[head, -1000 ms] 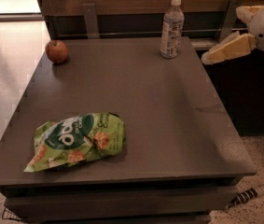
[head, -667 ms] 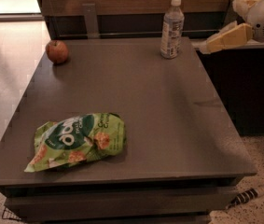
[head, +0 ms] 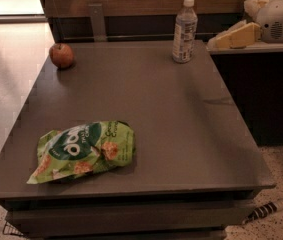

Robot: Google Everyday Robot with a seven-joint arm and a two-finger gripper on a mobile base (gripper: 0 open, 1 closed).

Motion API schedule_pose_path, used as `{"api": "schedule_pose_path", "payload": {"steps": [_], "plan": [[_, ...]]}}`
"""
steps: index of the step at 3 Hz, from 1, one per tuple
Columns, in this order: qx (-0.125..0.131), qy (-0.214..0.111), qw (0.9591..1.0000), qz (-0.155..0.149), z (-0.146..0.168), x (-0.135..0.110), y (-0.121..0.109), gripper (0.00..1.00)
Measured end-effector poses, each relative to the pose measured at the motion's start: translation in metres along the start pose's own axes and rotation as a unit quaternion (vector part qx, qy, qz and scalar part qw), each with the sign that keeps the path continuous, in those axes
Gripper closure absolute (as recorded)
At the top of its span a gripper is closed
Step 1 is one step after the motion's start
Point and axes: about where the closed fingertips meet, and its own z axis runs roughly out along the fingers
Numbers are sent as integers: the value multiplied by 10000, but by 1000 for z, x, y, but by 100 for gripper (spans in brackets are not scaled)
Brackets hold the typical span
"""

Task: Move blue plastic bottle near green rice chip bag

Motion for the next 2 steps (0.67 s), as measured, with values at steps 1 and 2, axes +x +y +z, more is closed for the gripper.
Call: {"api": "schedule_pose_path", "payload": {"steps": [1,2], "plan": [[88,-401,9988,268,23,8,-30,0],[151,-716,9961,488,46,13,-56,0]]}}
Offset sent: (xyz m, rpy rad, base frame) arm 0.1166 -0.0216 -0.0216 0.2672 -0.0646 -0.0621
